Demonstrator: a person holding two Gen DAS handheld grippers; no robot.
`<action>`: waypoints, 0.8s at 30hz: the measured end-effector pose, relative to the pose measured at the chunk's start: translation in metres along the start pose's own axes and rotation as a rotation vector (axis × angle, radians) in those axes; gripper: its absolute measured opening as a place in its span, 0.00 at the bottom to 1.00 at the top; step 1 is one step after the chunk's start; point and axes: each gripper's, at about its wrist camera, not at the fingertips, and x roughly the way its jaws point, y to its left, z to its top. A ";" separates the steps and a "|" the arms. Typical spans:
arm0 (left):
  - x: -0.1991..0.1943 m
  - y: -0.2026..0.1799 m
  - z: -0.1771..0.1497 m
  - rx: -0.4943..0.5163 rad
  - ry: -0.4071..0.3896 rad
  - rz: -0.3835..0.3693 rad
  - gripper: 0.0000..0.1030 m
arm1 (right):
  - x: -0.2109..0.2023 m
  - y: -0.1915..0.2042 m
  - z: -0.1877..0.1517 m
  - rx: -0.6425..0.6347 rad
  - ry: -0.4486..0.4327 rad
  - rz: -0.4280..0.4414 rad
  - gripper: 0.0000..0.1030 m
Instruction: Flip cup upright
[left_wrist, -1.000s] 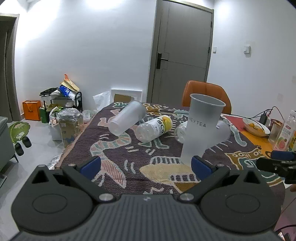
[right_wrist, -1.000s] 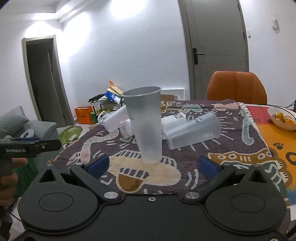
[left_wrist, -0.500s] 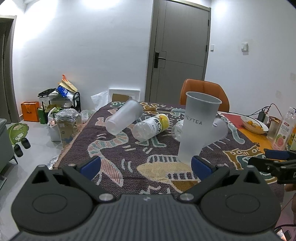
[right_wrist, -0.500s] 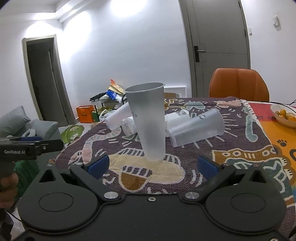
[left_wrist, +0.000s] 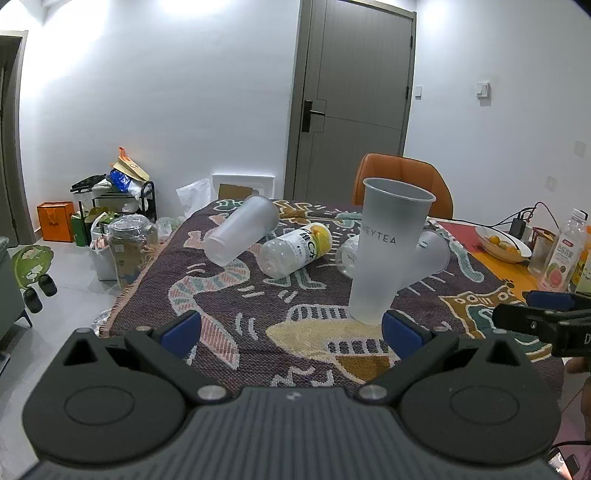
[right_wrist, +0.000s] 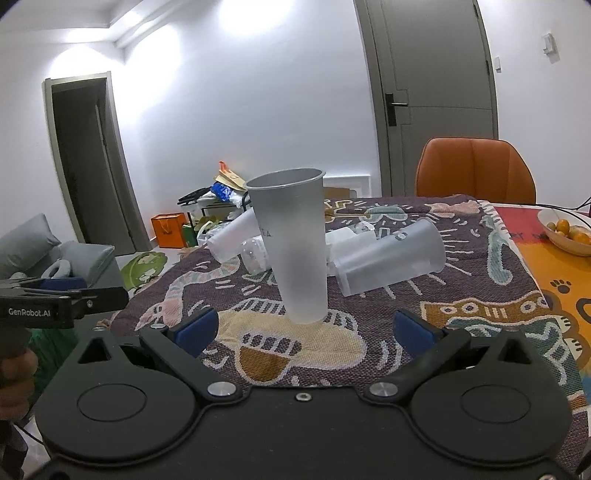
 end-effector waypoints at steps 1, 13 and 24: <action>0.000 0.000 0.000 0.001 0.001 0.000 1.00 | 0.000 0.000 0.000 0.001 -0.001 0.000 1.00; -0.002 -0.003 0.000 0.012 0.004 -0.008 1.00 | -0.001 -0.001 0.001 0.001 -0.005 -0.007 1.00; -0.001 -0.004 -0.001 0.014 0.004 -0.012 1.00 | -0.002 -0.002 0.003 0.003 -0.007 -0.011 1.00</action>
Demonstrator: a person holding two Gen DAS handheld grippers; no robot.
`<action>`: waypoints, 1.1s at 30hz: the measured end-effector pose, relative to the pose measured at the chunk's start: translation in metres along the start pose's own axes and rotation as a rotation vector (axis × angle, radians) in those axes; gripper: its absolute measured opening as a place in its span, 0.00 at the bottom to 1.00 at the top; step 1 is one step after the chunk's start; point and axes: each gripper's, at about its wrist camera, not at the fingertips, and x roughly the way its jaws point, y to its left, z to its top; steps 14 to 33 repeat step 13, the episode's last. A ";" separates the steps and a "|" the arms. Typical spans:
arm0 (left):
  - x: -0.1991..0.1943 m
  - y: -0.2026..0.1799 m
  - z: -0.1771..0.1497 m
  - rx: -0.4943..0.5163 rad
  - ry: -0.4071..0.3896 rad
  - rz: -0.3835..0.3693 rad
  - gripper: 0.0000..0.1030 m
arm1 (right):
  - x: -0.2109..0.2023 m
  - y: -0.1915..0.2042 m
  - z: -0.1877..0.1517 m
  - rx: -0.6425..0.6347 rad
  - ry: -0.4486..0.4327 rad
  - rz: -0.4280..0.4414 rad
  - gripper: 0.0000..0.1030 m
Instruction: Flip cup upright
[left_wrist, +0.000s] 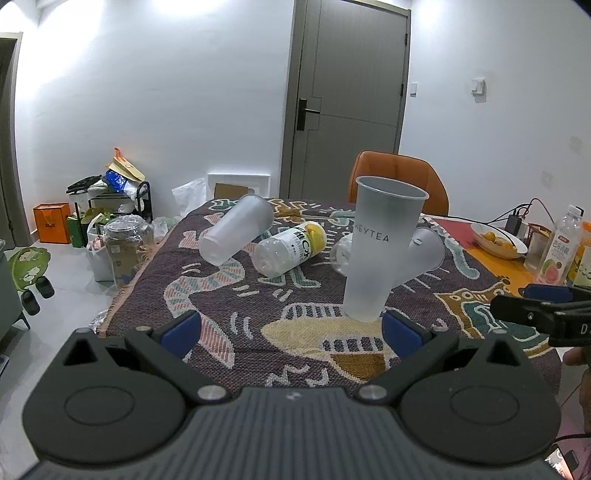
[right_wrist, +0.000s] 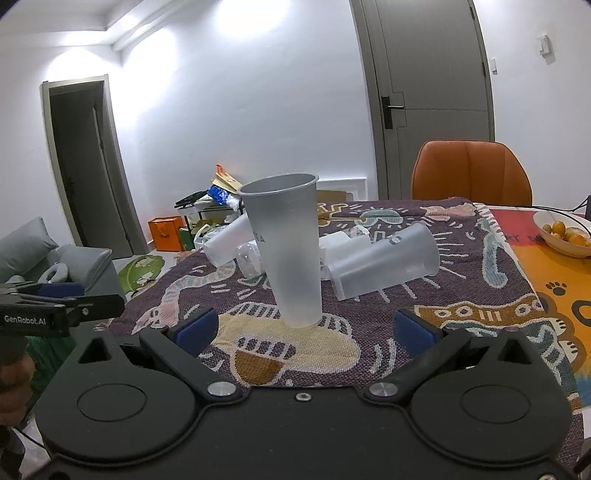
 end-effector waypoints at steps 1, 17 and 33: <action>0.000 0.000 0.000 0.000 0.001 -0.001 1.00 | 0.000 0.000 0.000 0.000 0.000 0.000 1.00; 0.000 0.000 0.001 0.001 0.005 -0.011 1.00 | 0.000 -0.002 0.001 0.002 -0.003 -0.003 1.00; 0.000 0.000 0.001 0.001 0.005 -0.011 1.00 | 0.000 -0.002 0.001 0.002 -0.003 -0.003 1.00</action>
